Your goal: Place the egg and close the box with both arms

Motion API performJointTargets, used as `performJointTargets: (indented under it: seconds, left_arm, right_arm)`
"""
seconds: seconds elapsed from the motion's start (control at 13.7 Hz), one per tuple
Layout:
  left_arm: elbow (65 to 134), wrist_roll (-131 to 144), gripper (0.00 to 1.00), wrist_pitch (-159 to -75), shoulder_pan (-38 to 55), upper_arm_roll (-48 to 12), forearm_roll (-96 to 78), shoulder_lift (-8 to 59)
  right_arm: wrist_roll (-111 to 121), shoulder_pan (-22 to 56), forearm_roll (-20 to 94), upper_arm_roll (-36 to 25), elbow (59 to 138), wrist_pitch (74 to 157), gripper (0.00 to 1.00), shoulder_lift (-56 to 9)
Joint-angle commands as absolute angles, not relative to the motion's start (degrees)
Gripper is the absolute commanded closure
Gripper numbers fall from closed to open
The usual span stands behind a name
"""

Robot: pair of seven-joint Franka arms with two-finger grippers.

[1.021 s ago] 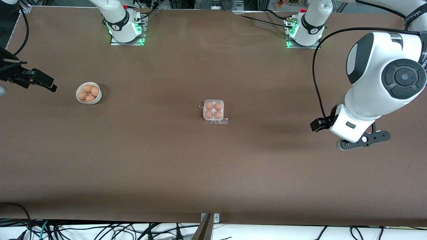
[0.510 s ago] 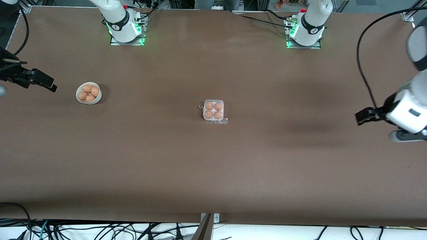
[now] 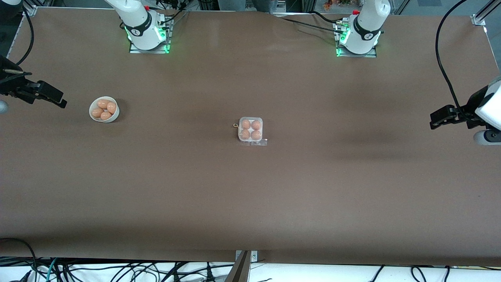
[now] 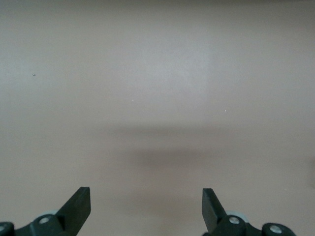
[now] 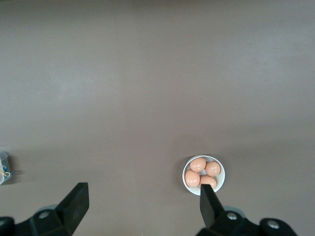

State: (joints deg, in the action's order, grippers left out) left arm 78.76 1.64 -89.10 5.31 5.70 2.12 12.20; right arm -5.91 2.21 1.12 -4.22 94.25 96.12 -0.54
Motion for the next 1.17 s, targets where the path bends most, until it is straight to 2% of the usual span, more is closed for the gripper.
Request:
performJointTargets:
  seconds: [0.0,0.15,1.09]
  left_arm:
    - [88.3,0.2,0.0,-94.2,4.2,4.6,2.6,5.7]
    - [91.1,0.3,0.0,-95.0,4.0,4.6,1.2,3.6]
    - [93.7,0.4,0.0,-94.0,1.7,4.6,-1.1,-0.3]
  right_arm:
    - [-5.6,1.7,0.4,-3.6,94.7,96.5,0.0,-0.1]
    - [-5.6,1.7,0.4,-3.6,94.7,96.5,0.0,-0.1]
    - [-5.7,1.7,0.4,-3.6,94.5,96.9,0.0,-0.2]
